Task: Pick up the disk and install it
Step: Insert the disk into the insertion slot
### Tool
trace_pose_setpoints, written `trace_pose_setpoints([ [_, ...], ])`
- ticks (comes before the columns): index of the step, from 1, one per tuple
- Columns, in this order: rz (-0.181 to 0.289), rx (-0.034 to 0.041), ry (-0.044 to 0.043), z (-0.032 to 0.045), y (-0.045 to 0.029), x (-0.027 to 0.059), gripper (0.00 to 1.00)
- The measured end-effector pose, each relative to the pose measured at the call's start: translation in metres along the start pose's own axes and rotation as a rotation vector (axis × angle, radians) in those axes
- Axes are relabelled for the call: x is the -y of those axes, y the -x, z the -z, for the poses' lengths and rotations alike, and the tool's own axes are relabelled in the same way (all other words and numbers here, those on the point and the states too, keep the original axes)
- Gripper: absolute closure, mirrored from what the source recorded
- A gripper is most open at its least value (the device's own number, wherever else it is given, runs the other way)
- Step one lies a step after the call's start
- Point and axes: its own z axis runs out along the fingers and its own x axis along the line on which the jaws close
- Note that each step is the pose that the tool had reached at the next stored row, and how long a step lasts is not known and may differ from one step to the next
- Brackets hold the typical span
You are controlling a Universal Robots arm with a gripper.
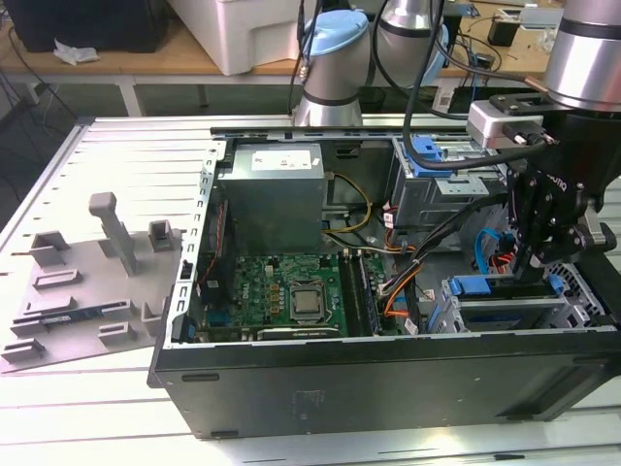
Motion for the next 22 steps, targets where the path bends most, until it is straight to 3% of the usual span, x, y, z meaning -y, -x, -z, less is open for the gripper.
trace_pose_setpoints([
  [6, 0.0, 0.0007, 0.0001, -0.0005, 0.0001, -0.0001, 0.82],
  [9, 0.0, 0.0002, 0.0, -0.0003, 0.0001, 0.0, 0.52],
  [11, 0.0, 0.0, 0.0, 0.0004, 0.0, 0.0, 0.52],
  [22, 0.0, 0.0, 0.0, 0.0213, -0.0039, 0.0009, 0.52],
])
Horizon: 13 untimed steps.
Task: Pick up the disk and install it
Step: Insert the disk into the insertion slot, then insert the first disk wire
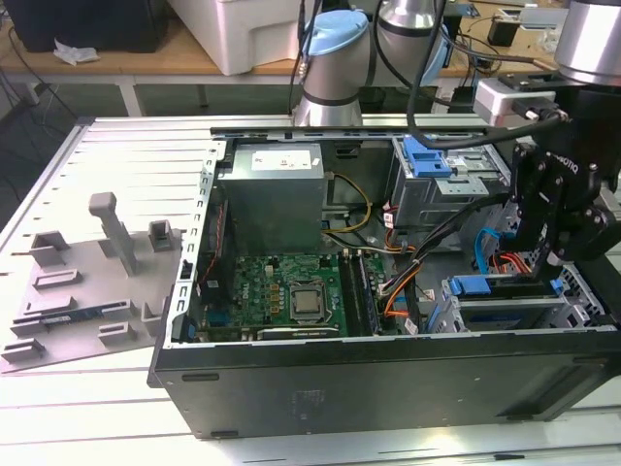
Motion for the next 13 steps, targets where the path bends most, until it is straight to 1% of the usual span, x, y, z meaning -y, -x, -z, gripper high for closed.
trace_pose_setpoints([
  [1, 0.0, 0.0, -0.0003, 0.0047, -0.0009, 0.0003, 0.52],
  [3, 0.0, 0.0, -0.0004, 0.0076, -0.0014, 0.0004, 0.52],
  [5, 0.0, 0.0, -0.0005, 0.0124, -0.0023, 0.0007, 0.52],
  [7, 0.0, 0.0003, -0.0006, 0.0148, -0.0028, 0.0008, 0.52],
  [13, 0.0, 0.0002, -0.0008, 0.0152, -0.0028, 0.0004, 0.52],
])
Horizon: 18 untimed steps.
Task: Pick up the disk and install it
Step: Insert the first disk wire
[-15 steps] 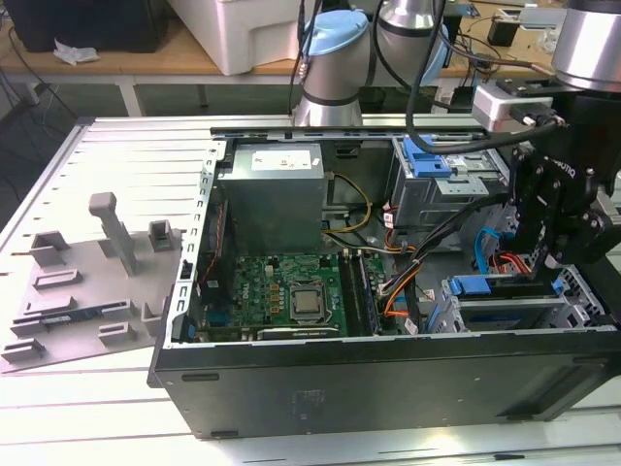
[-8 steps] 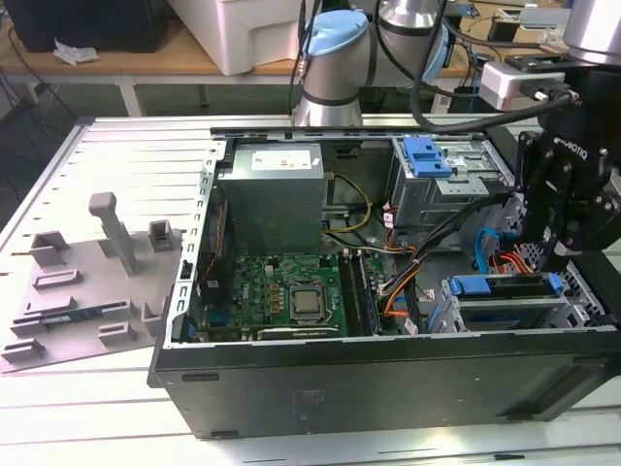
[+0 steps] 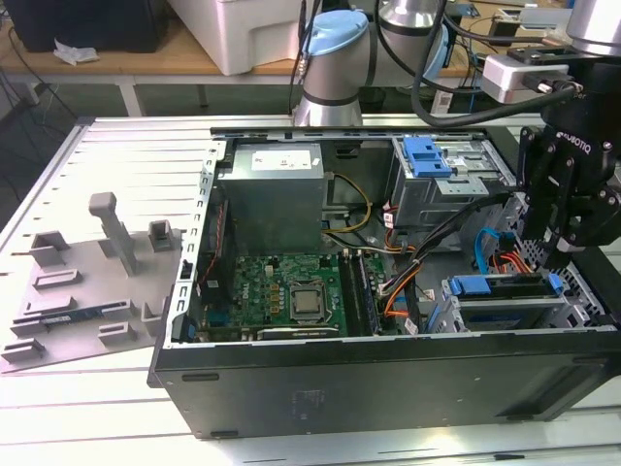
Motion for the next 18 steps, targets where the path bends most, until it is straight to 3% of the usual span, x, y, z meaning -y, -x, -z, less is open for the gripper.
trace_pose_setpoints([
  [18, 0.0, 0.0, 0.0, 0.0005, 0.0022, -0.0013, 0.52],
])
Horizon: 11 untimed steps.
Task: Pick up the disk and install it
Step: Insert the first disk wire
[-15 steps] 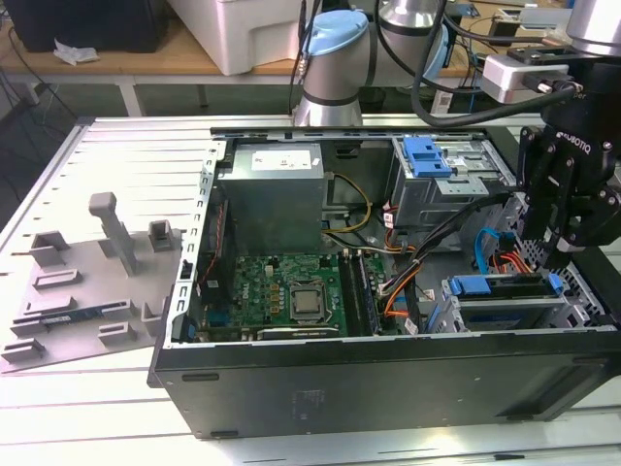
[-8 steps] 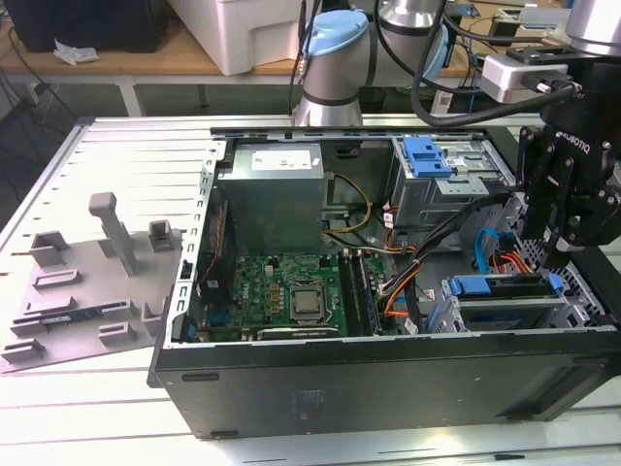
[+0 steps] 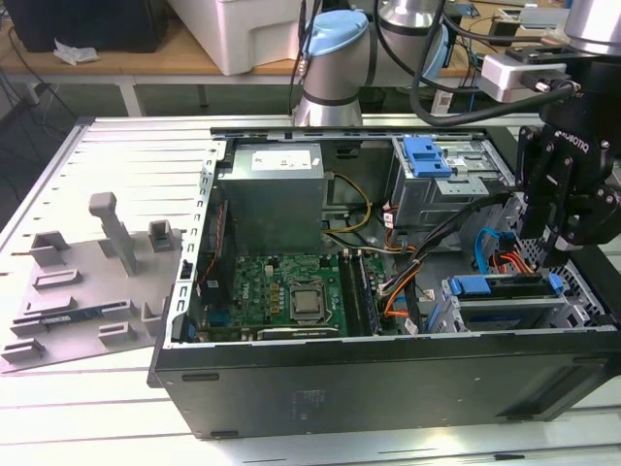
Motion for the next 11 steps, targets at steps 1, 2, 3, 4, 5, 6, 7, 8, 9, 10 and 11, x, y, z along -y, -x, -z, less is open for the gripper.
trace_pose_setpoints([
  [1, 0.0, 0.0, 0.0, 0.0001, 0.0005, -0.0003, 0.52],
  [2, 0.0, 0.0, 0.0, 0.0003, 0.0016, -0.0008, 0.52],
  [3, 0.0, 0.0, 0.0001, 0.0005, 0.0024, -0.0012, 0.52],
  [4, 0.0, 0.0, 0.0001, 0.0006, 0.0031, -0.0016, 0.52],
  [5, -0.001, -0.0001, 0.0002, 0.001, 0.0045, -0.0021, 0.52],
  [6, -0.001, -0.0001, 0.0002, 0.0014, 0.0065, -0.0029, 0.52],
  [7, -0.002, -0.0002, 0.0003, 0.0017, 0.0079, -0.0036, 0.52],
  [8, -0.003, -0.0002, 0.0006, 0.0019, 0.009, -0.0049, 0.52],
  [9, -0.004, -0.0002, 0.0007, 0.002, 0.0092, -0.0058, 0.52],
  [10, -0.005, -0.0003, 0.001, 0.0021, 0.0095, -0.0068, 0.52],
  [11, -0.008, -0.0005, 0.0015, 0.0023, 0.0101, -0.0084, 0.52],
])
